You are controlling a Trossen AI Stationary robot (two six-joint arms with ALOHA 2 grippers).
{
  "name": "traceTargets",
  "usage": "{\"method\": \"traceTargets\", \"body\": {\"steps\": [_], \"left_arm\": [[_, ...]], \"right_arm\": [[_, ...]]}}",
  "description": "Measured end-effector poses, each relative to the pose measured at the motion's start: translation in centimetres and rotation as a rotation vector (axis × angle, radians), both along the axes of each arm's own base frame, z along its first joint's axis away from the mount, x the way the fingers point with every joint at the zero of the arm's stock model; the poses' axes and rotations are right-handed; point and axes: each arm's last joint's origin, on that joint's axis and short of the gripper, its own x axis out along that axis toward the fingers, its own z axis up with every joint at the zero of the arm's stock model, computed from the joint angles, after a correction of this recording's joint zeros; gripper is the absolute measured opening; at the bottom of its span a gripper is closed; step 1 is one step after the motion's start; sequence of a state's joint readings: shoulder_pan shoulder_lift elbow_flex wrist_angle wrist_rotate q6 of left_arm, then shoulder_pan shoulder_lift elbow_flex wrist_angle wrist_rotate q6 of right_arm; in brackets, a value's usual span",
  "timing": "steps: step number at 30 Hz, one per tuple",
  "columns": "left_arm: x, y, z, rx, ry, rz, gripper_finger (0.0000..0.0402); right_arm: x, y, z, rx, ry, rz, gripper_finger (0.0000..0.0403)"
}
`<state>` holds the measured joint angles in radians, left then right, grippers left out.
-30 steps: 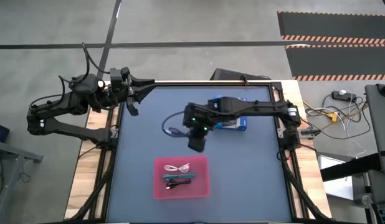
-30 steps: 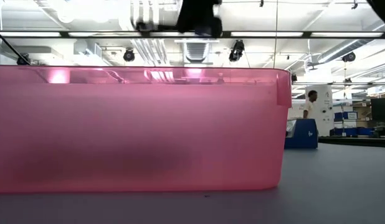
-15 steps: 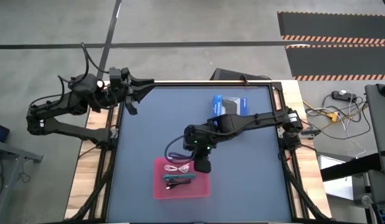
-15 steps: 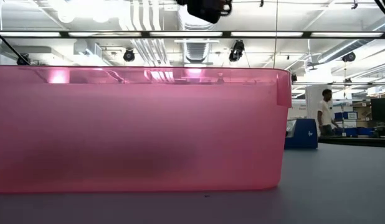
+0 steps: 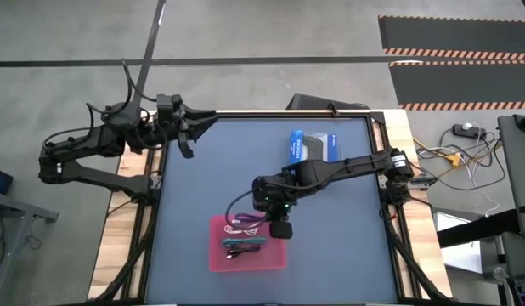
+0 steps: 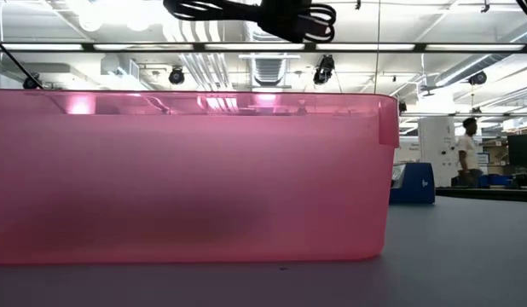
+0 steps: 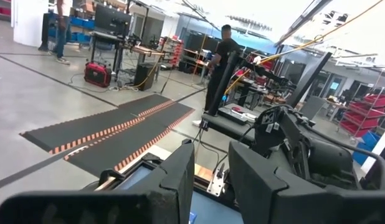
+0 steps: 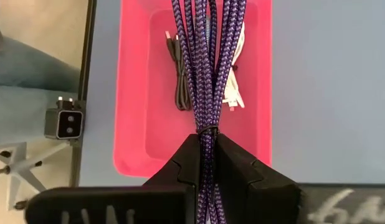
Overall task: Pick and place USB-C Cables
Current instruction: Put the black and violet charger cable into the pink bin
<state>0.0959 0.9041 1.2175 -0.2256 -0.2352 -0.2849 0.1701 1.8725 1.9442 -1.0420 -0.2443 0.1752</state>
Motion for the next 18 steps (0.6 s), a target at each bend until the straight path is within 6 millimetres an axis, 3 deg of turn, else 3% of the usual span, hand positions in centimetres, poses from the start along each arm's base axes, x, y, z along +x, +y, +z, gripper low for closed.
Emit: {"method": "traceTargets", "body": {"steps": [18], "left_arm": [[1.6, 0.1, -0.7, -0.011, 0.042, 0.000, 0.0083]], "right_arm": [[0.0, 0.6, 0.3, 0.095, 0.021, -0.021, 0.0024]]}}
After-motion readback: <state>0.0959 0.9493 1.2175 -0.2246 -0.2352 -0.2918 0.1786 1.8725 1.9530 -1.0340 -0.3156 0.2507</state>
